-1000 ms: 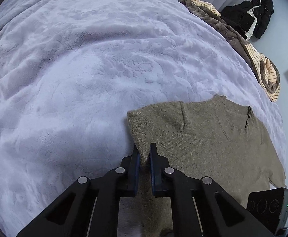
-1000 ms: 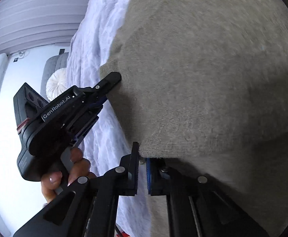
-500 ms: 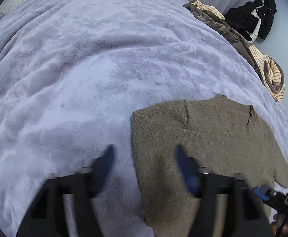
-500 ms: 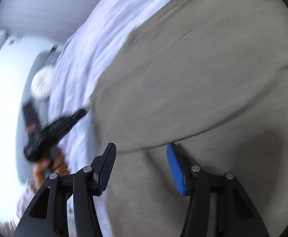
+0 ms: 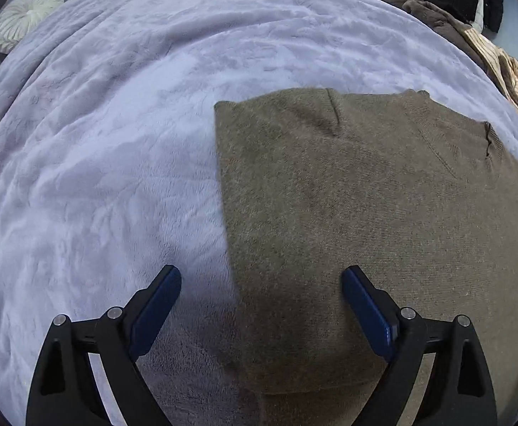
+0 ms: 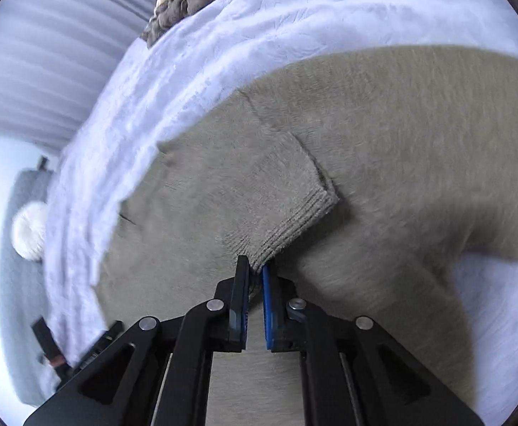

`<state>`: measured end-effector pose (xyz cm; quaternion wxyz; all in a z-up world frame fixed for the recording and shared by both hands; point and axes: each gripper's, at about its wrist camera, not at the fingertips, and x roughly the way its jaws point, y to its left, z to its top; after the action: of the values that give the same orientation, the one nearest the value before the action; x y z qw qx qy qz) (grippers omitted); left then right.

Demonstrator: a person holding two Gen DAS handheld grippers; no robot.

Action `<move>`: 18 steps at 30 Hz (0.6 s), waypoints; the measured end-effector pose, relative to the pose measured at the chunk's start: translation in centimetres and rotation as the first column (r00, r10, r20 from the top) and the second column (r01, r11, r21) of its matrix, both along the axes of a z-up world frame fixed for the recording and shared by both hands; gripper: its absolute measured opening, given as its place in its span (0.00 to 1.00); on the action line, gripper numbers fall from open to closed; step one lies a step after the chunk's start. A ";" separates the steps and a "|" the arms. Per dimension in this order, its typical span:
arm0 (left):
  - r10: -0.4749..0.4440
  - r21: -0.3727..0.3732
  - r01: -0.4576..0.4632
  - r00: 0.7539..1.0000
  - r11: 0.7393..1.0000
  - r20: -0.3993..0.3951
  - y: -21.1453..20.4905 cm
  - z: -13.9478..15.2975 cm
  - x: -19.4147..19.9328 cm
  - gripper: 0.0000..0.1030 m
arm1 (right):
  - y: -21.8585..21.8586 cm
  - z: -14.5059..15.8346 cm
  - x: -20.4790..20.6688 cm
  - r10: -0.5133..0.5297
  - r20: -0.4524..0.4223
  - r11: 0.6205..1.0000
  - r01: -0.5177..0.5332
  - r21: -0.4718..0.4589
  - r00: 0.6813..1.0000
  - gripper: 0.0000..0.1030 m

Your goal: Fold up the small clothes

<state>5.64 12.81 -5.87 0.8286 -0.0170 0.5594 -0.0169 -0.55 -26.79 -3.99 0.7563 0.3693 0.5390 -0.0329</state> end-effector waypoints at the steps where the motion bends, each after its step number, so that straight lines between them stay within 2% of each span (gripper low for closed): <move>1: 0.016 -0.003 -0.016 1.000 1.000 -0.001 0.2 0.2 -0.2 0.90 | -0.8 -0.6 -0.4 -0.019 -0.012 0.999 0.019 0.041 1.000 0.07; 2: 0.025 0.000 -0.025 1.000 1.000 -0.004 0.4 0.4 -0.4 0.90 | -1.3 -0.7 -1.1 -0.053 -0.004 0.995 0.054 0.089 0.999 0.08; 3: 0.027 0.006 -0.027 1.000 1.000 -0.005 0.4 0.7 -0.7 0.90 | -1.5 -0.6 -1.6 -0.059 -0.004 0.994 0.060 0.097 0.998 0.12; 6: 0.009 0.018 -0.009 1.000 1.000 -0.006 -0.1 1.4 -1.6 0.90 | -1.4 0.4 -3.3 -0.023 -0.013 0.998 0.023 0.056 1.000 0.12; 8: -0.015 0.024 0.015 1.000 1.000 0.008 -0.6 1.9 -2.0 0.90 | -1.5 0.6 -4.8 0.001 -0.022 0.997 0.001 0.071 1.000 0.14; 10: -0.022 0.040 0.022 1.000 0.999 0.013 -0.8 1.9 -2.2 0.90 | -1.3 1.0 -6.1 0.010 -0.030 0.997 -0.008 0.079 1.000 0.18; 12: 0.002 0.043 0.000 0.999 0.999 -0.034 0.0 1.0 -2.0 0.88 | -1.1 1.5 -7.5 0.026 -0.029 0.997 -0.024 0.077 0.999 0.26; 13: 0.025 0.001 -0.025 0.998 1.000 -0.056 0.7 0.7 -1.9 0.77 | -2.3 2.0 -8.8 0.030 -0.025 0.997 -0.028 0.070 0.999 0.30; 14: 0.049 -0.063 -0.054 0.996 0.997 -0.077 1.7 0.6 -1.9 0.73 | -2.1 2.2 -9.3 0.039 -0.021 0.997 -0.037 0.063 0.999 0.35; 15: 0.075 -0.115 -0.085 0.993 0.990 -0.091 2.7 0.7 -1.9 0.70 | -2.2 2.0 -9.4 0.042 -0.020 0.997 -0.041 0.059 0.999 0.35; 18: 0.081 -0.213 -0.108 0.988 0.971 -0.130 4.3 0.6 -1.9 0.48 | -2.0 1.8 -10.4 0.057 -0.020 0.996 -0.055 0.075 0.998 0.35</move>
<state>3.79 17.07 -5.23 0.7862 -0.1361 0.6016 -0.0382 -10.94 -28.82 -2.23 0.7367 0.3818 0.5581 0.0044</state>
